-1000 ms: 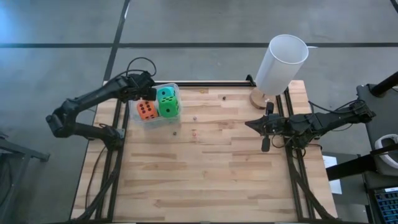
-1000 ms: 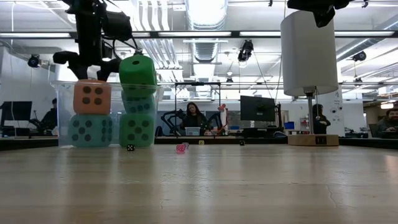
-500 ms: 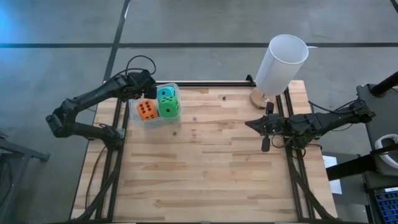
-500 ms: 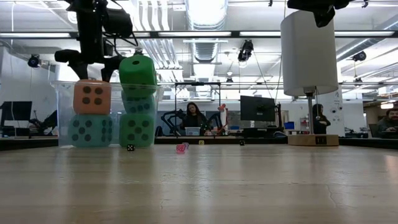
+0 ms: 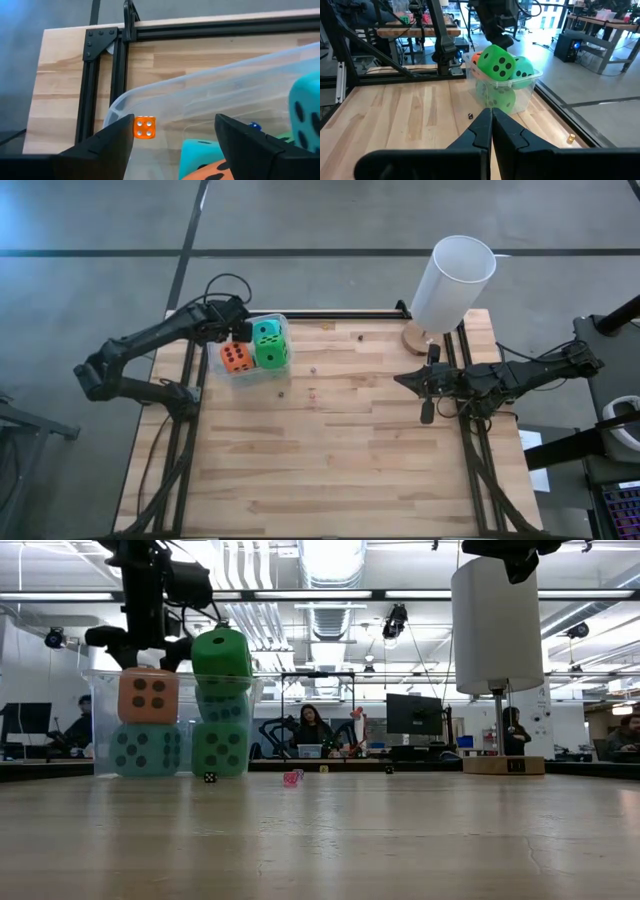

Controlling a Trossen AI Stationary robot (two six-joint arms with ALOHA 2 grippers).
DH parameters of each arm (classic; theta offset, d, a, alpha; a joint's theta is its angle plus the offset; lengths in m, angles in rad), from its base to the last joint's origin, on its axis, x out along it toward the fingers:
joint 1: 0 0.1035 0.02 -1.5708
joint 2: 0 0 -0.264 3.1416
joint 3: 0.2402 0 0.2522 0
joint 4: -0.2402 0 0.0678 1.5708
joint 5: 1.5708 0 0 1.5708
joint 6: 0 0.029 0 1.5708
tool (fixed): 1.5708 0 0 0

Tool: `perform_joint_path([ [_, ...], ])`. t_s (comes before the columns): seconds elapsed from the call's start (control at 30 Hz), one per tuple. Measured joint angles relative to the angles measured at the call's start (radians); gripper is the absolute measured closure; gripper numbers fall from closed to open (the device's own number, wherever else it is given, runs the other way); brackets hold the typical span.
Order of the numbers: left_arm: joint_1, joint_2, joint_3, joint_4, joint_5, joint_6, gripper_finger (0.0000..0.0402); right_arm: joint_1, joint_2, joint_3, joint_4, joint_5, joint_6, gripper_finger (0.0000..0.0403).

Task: Pick & Place Dice
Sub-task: Put the small orange dice into the transparent bin, then put the left small black dice into the transparent bin

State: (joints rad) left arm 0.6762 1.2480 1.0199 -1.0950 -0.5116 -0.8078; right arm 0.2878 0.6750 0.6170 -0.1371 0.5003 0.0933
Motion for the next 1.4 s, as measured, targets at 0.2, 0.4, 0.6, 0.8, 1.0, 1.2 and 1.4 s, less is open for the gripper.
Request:
perform_joint_path([
  [0.2,0.000,-0.004,0.046,-0.001,0.002,0.054,0.0133,0.000,0.000,0.000,0.000,0.000,0.000,0.0394],
  [0.4,0.000,-0.005,0.067,0.003,0.002,0.072,0.0133,0.000,0.000,0.000,0.000,0.000,0.000,0.0394],
  [0.6,0.000,-0.005,0.039,0.018,0.001,0.075,0.0125,0.000,0.000,0.000,0.000,0.000,0.000,0.0394],
  [0.8,0.000,-0.005,-0.013,0.058,0.024,0.079,0.0128,0.000,0.000,0.000,0.000,0.000,0.000,0.0394],
  [1.0,0.000,-0.005,-0.048,0.078,0.009,0.089,0.0137,0.000,0.000,0.000,0.000,0.000,0.000,0.0394],
  [1.2,0.000,-0.007,-0.050,0.094,-0.011,0.198,0.0142,0.000,0.000,0.000,0.000,0.000,0.000,0.0394],
  [1.4,0.000,-0.008,-0.050,0.101,-0.038,0.210,0.0135,0.000,0.000,0.000,0.000,0.000,0.000,0.0394],
])
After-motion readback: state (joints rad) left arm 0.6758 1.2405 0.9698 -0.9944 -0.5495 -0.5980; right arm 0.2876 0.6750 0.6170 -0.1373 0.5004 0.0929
